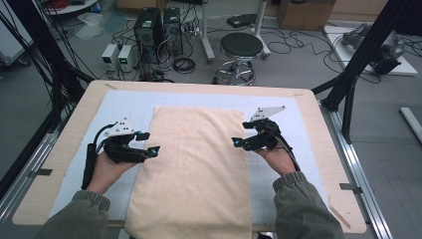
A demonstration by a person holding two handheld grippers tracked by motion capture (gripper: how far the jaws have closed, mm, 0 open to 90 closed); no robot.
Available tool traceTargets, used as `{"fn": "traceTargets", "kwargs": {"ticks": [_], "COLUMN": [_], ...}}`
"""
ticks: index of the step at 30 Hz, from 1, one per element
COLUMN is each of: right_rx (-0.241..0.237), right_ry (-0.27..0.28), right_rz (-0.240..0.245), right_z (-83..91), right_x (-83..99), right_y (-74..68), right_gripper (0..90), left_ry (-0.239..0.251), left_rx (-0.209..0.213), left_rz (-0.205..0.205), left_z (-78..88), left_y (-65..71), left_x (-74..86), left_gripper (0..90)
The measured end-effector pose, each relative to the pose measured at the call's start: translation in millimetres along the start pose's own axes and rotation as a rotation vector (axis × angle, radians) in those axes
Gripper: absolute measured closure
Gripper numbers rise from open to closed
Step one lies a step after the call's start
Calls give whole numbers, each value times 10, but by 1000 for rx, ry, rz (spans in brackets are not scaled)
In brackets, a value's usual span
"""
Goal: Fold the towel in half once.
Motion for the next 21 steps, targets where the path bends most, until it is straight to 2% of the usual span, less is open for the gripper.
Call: {"fn": "traceTargets", "kwargs": {"ticks": [5, 10, 15, 19, 21], "right_rx": [11, 21, 47, 71, 82], "right_ry": [-15, -24, -47, -68, -75], "right_rz": [-25, -29, -57, -73, -94], "right_z": [-53, -104, -198, -313, -374], "right_x": [45, 76, 126, 176, 229], "right_y": [59, 102, 229, 325, 368], "right_gripper": [221, 230, 246, 278, 288], "left_ry": [-4, -2, -10, 27, 20], "left_rx": [4, -13, -124, -231, -261], "left_rz": [12, 21, 44, 108, 121], "left_z": [-97, -184, -297, -379, -428], "left_y": [-32, -112, -321, -538, -615], "left_x": [-2, 6, 17, 36, 63], "left_gripper": [324, 332, 364, 404, 435]}}
Point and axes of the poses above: each handheld gripper's, and its own axes: z roughly backward along the jaws, x roughly out of its underside, y roughly to its right, the point moved 1 cm from there along -z, roughly forward along the jaws, and after that the axes turned 13 degrees about z, right-handed, at the moved point
